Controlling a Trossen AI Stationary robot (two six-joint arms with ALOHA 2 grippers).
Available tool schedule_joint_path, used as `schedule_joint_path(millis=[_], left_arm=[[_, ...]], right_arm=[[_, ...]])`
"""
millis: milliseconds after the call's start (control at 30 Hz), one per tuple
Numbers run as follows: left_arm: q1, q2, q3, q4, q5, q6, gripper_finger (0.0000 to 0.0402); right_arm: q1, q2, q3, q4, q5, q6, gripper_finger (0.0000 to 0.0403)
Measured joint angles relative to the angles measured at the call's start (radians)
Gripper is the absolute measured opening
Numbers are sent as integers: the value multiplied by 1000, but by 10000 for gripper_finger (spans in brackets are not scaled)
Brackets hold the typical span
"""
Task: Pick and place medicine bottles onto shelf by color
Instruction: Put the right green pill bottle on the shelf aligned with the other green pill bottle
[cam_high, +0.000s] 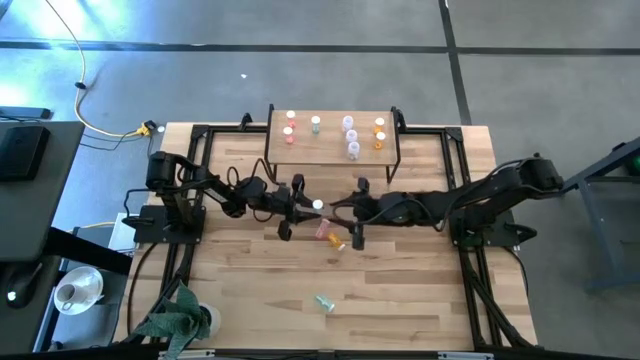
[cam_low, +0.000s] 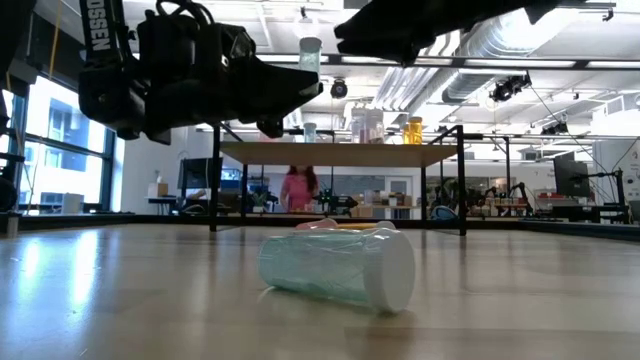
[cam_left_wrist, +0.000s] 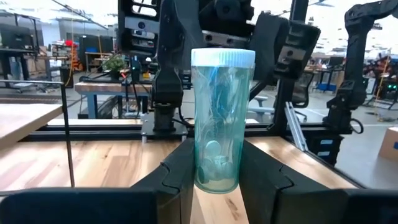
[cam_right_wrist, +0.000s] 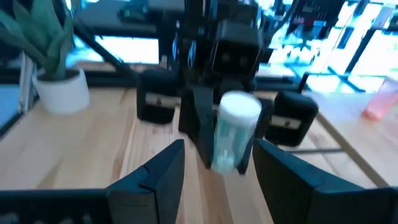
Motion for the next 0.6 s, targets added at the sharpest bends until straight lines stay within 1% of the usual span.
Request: schedule_joint_path(millis=[233, 300, 433, 600], left_arm=[[-25, 0, 0, -10, -6, 51, 88], [-26, 0, 0, -11, -11, 50, 88], [-25, 0, 0, -15, -15, 50, 88], [-25, 0, 0, -18, -15, 50, 88]], right_arm=[[-20, 5, -35, 114, 0, -8, 181], [-24, 7, -37, 124, -6, -8, 181], [-26, 28, -37, 177, -50, -21, 181], [-34, 80, -37, 233, -53, -31, 181]])
